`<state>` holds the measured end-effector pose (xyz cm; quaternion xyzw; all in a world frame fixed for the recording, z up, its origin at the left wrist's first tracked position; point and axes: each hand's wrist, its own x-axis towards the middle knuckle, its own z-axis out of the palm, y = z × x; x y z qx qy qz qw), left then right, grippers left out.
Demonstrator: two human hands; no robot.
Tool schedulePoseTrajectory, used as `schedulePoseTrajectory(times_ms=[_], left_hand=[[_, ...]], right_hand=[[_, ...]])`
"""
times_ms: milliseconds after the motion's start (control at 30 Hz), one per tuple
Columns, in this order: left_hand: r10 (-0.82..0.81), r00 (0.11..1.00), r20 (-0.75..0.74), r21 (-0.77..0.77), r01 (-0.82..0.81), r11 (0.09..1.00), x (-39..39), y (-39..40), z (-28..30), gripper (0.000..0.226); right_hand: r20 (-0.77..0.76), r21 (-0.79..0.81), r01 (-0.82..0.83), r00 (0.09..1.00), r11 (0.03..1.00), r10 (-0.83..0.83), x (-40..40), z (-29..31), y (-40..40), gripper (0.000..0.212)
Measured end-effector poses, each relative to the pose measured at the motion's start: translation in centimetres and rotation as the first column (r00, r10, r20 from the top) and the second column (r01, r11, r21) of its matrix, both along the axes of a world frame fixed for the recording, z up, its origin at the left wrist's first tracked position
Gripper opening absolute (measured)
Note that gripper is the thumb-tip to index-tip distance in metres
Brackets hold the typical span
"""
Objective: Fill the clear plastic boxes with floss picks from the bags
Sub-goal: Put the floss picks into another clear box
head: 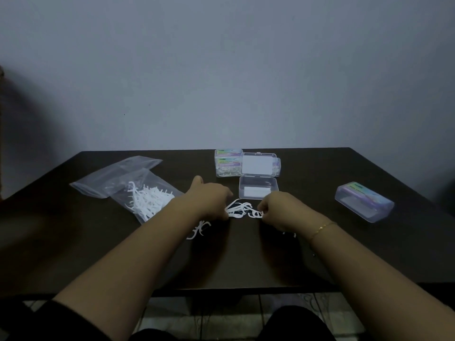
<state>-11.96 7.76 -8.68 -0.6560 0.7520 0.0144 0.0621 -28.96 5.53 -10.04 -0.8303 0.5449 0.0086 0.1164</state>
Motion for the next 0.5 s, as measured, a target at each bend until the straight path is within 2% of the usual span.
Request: schedulePoseTrajectory(times_ms=[233,333,500], left_hand=[[0.009,0.995,0.099,0.001,-0.009,1.000,-0.6,-0.4,-0.2,0.035],[0.016,0.994,0.109,-0.007,-0.015,1.000,-0.6,-0.5,-0.3,0.021],[0.032,0.990,0.136,-0.031,-0.028,0.999,-0.4,-0.5,-0.5,0.015]], right_hand=[[-0.044,-0.111,0.120,0.991,0.987,-0.126,-0.4,-0.3,0.4,0.020],[-0.095,-0.164,0.135,0.984,0.977,-0.152,-0.2,0.2,1.1,0.020],[-0.133,-0.258,0.141,0.975,0.956,-0.179,0.1,0.1,2.0,0.021]])
